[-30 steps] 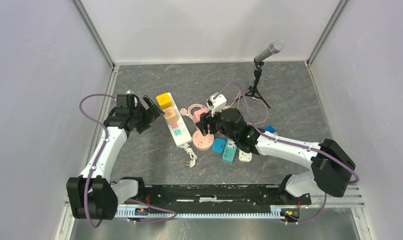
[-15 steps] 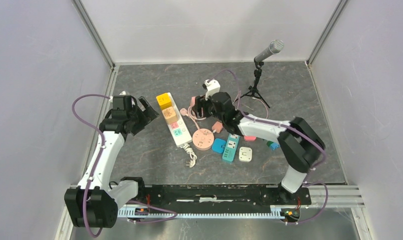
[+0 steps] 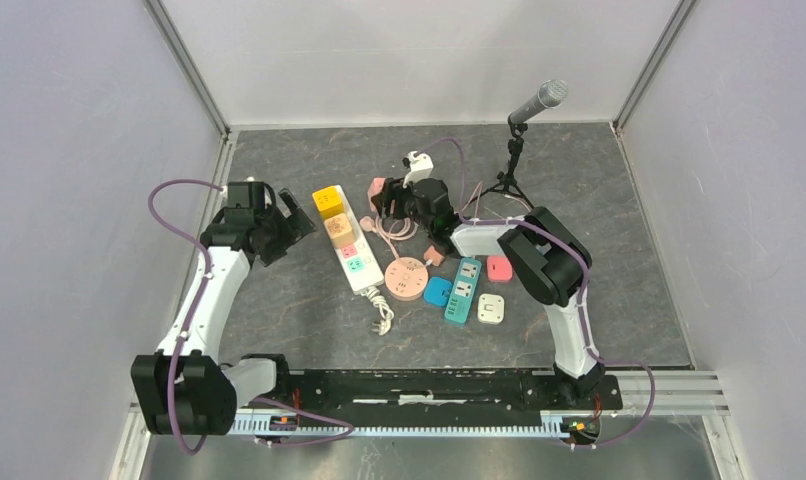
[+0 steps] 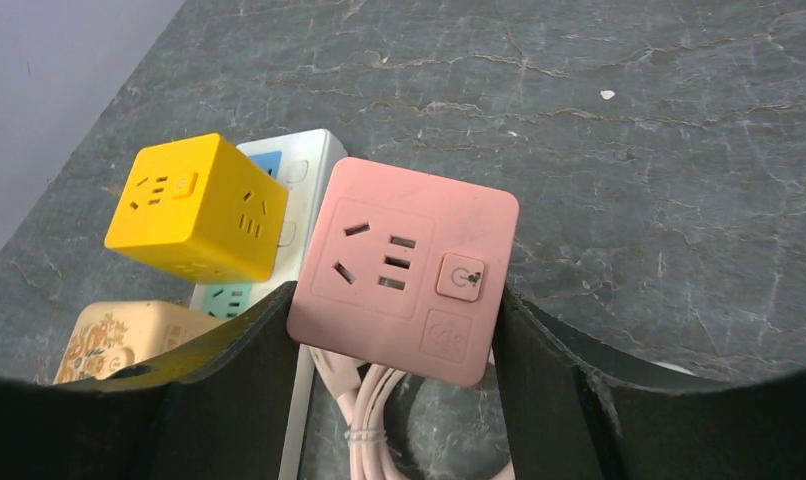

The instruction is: Pull the plug off the socket

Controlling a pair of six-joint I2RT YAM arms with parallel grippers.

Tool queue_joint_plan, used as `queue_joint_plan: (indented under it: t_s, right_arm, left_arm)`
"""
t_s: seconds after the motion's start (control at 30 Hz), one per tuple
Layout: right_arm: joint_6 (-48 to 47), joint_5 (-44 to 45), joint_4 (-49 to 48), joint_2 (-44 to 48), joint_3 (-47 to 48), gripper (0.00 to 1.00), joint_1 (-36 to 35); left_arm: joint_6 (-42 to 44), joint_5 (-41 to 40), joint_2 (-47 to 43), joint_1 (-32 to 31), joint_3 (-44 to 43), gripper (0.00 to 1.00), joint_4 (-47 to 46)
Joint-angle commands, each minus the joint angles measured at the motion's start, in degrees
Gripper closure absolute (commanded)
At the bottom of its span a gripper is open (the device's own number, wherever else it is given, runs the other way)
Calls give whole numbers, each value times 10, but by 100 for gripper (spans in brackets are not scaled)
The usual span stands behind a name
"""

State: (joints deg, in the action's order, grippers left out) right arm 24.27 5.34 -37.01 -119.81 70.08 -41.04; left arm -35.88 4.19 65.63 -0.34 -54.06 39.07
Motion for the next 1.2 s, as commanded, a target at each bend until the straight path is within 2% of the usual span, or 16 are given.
queue_joint_plan:
  t_s: [0.0,0.17,0.3,0.47,0.67,0.83,1.03,1.17]
  right_arm:
    - [33,-23,-84,-22,39,59,11]
    - [52,-25,-87,-39,36,51,23]
    - [57,-29,-114,-36,10,33,29]
    - [53,-17,-85,-34,8,23,30]
    - [40,8,-27,-35,24,20,31]
    - [32,4,-47,-20,0,20,32]
    - [12,-51,-170,12,-66,18,32]
    - [21,-124,-276,41,-121,18,31]
  left_arm:
    - [19,16,3,3,-15,0,-21]
    - [16,25,13,3,-21,0,-25]
    - [20,78,39,3,-34,0,-27]
    - [24,86,57,3,-38,0,-27]
    - [15,74,67,3,-37,0,-30]
    - [8,64,68,-2,-33,0,-39]
    - [8,31,82,-45,-41,0,-56]
    - [5,-17,106,-74,-57,0,-55]
